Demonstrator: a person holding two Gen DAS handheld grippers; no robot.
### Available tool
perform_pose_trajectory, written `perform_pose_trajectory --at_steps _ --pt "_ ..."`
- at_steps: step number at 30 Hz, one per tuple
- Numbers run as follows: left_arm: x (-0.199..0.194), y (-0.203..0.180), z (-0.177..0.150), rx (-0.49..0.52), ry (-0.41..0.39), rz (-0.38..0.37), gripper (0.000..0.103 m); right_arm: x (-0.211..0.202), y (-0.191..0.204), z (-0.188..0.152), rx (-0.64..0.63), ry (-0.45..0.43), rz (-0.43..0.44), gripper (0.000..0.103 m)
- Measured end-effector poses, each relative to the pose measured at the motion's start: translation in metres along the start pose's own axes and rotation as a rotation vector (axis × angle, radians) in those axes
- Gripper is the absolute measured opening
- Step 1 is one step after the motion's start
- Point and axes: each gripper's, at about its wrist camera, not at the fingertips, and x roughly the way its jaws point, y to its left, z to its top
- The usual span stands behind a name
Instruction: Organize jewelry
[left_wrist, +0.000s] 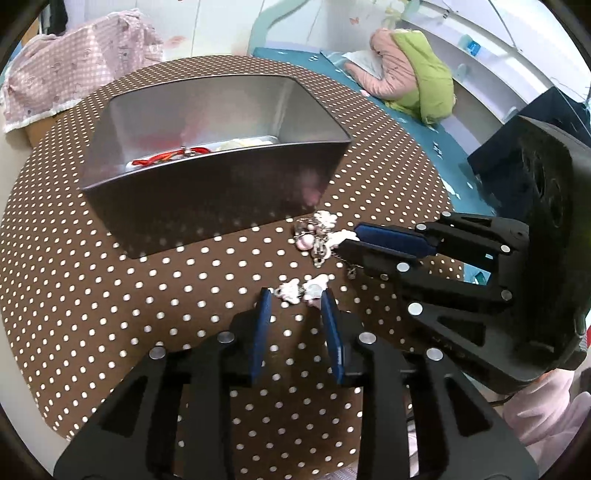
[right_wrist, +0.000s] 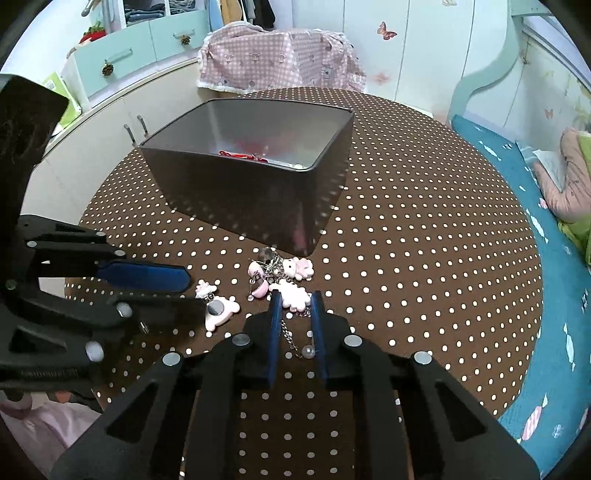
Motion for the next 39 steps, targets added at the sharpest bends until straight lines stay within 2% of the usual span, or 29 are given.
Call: perform_pose_trajectory --at_steps 2,4,5,11,12,13,26,39 --pt "0.003 -0.002 0.002 0.006 -0.004 0.007 0.029 -0.001 -0.002 -0.001 -0.001 -0.002 -0.001 0.012" --pt "0.006 -0.003 0.004 0.007 -0.005 0.009 0.028 -0.004 -0.003 -0.001 0.004 -0.011 0.003 0.012" --pt "0.007 -0.003 0.005 0.011 -0.005 0.013 0.024 -0.006 -0.003 -0.001 0.004 -0.017 0.005 0.012" --pt "0.008 -0.003 0.01 0.019 -0.014 0.014 0.021 -0.015 -0.005 0.003 -0.005 -0.038 -0.004 0.012" --pt "0.007 -0.002 0.009 0.02 -0.017 0.013 0.012 -0.016 -0.006 0.004 0.0 -0.039 -0.004 0.012" --pt "0.004 0.002 0.005 0.016 -0.016 0.014 0.011 -0.017 -0.007 0.004 0.002 -0.042 -0.006 0.012" --pt "-0.015 0.018 0.004 -0.016 -0.053 0.033 0.011 -0.038 -0.008 0.015 0.011 -0.1 -0.029 0.012" --pt "-0.065 0.025 0.028 -0.005 -0.176 0.079 0.011 -0.065 0.0 0.042 -0.02 -0.199 -0.05 0.012"
